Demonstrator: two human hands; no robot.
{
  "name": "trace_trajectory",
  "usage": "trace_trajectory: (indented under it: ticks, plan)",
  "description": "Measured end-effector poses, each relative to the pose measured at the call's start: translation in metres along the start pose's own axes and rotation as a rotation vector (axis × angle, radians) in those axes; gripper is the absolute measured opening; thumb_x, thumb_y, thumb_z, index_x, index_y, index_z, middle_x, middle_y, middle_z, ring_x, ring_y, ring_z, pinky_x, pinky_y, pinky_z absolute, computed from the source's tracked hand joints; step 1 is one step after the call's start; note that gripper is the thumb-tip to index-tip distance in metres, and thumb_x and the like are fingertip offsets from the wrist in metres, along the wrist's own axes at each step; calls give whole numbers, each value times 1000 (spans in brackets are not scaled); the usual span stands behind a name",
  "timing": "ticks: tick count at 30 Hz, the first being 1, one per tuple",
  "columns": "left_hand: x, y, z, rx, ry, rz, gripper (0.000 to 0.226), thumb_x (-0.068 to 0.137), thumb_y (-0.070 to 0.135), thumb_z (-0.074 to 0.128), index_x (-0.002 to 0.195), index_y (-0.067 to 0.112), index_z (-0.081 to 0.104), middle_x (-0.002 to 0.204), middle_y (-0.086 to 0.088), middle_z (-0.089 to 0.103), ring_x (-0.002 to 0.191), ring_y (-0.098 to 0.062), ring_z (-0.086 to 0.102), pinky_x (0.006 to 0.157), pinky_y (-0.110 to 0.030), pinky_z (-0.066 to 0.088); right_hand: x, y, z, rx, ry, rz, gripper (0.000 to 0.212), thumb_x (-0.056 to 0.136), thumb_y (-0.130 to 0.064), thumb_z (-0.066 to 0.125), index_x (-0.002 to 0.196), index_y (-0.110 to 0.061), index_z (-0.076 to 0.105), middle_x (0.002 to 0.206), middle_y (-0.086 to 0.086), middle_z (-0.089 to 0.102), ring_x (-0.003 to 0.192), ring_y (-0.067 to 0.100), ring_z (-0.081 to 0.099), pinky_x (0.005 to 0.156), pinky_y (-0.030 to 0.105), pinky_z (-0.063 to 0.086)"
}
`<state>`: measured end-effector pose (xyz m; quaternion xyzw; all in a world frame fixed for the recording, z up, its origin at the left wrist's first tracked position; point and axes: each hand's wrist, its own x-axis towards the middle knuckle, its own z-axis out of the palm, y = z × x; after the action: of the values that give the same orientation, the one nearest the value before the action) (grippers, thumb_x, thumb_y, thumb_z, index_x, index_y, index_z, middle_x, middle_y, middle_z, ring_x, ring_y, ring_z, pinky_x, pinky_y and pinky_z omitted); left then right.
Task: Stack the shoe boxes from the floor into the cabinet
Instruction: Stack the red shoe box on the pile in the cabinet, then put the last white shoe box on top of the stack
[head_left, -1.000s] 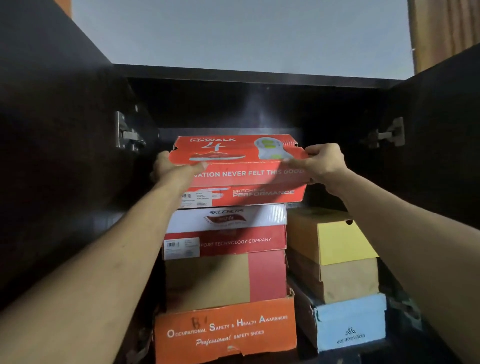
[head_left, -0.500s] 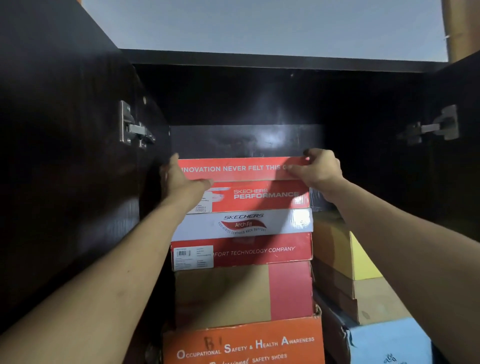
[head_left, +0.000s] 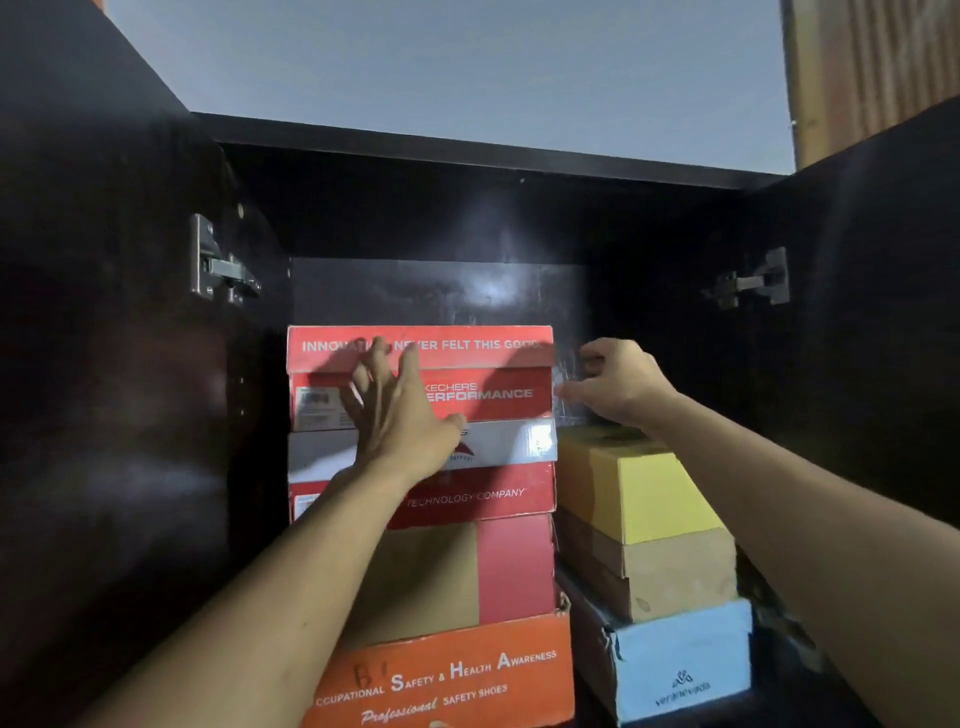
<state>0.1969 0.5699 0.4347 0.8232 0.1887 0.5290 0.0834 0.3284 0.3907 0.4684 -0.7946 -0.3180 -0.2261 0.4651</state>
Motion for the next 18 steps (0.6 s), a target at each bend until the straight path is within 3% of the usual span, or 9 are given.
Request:
trace_trajectory:
  ticks: [3,8,10,13,18]
  plan:
    - [-20,28,4,-152,-192,54,68,76,35,77,136,19,49,142,-6,41,132,-27,36,108,-39,31,-28,10,-25,-72,-85,49,56,75,-25,80,119,3,58,119,21,64,107,36,63,88,54,54]
    - [-53,71,10,-315,-571,119,49,73,29,82,117,20,63,116,5,62,97,-13,57,70,-20,43,-80,27,-75,-164,-218,79,54,82,-25,77,129,-10,56,105,9,67,87,22,69,68,35,62]
    - [-70,88,13,-343,-706,134,45,72,29,83,112,20,64,113,3,66,94,-12,60,75,-24,49,-102,36,-98,-206,-281,99,52,83,-27,76,128,-11,57,98,8,69,85,21,70,70,36,62]
    - [-100,120,20,-286,-869,149,65,67,38,85,123,18,59,121,1,61,105,-20,61,92,-41,52,-138,53,-133,-248,-344,176,51,82,-32,76,126,-12,59,92,7,72,83,21,72,70,36,62]
    - [-172,174,41,-289,-1095,246,73,67,46,83,129,20,56,126,1,60,110,-20,59,97,-36,48,-211,92,-184,-290,-402,347,44,79,-33,79,115,-11,66,89,4,73,80,17,73,66,39,63]
